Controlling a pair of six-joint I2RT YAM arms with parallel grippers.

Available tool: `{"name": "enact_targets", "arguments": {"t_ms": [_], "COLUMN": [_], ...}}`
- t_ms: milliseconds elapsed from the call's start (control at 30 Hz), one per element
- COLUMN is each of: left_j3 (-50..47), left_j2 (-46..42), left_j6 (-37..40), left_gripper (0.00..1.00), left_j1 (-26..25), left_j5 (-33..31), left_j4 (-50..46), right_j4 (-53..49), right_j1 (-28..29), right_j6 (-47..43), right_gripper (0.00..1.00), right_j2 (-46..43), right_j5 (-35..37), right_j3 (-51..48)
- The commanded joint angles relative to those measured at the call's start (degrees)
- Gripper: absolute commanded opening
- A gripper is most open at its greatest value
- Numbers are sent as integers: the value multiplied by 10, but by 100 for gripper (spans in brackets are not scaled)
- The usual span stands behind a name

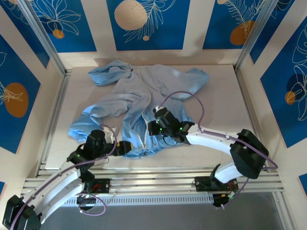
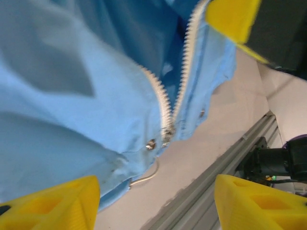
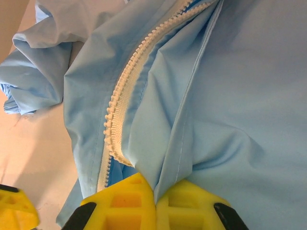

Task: Zip up the jacket

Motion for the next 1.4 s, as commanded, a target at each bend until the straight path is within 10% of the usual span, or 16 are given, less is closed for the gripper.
{"name": "enact_targets", "arguments": {"t_ms": [0,600,1367], "left_j3": [-34,-48,-9], "left_j2": [8,208,236], "left_j6": [-62,-102,-107], "left_gripper": [60,62,69], "left_j1": [-9,-31,-20], "left_j5": [-3,46,18], "left_j4": [99,309,261], "right_j4": [-15,-19,38], "right_j1": [0,-5,-56], "right_j6": [20,44,76], "right_gripper": [0,0,0], "right_j2": [0,30,34], "right_j5": [-24,-53,-105], "right_j3": [28,39,-1]}}
